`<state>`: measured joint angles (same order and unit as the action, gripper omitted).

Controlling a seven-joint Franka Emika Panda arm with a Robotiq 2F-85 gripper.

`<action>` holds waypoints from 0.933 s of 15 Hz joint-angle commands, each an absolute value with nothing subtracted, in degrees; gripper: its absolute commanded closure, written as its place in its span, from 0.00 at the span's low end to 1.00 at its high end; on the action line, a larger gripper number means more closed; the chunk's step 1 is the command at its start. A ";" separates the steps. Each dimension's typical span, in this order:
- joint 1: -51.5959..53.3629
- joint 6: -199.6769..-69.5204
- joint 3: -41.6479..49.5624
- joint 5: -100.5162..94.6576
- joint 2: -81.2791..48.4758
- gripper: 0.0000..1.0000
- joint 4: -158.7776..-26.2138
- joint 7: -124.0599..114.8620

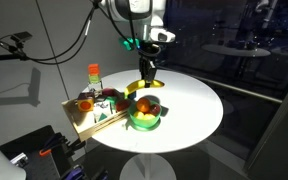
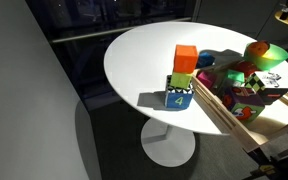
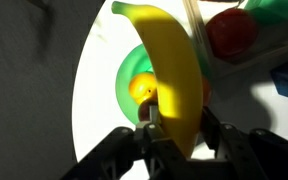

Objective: Put the banana in the wooden crate

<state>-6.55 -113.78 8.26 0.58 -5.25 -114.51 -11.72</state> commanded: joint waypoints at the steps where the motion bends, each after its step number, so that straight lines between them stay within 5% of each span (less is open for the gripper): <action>1: -5.66 -114.70 7.04 0.02 1.31 0.83 -121.77 -14.39; 10: -4.12 -118.49 3.61 0.41 7.67 0.83 -130.49 -14.37; 11: -4.45 -117.13 3.88 0.58 5.06 0.58 -128.25 -13.14; 14: -4.31 -117.72 3.54 0.58 5.99 0.58 -129.27 -13.22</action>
<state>-4.20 -117.85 3.63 0.57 6.01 -129.37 -13.25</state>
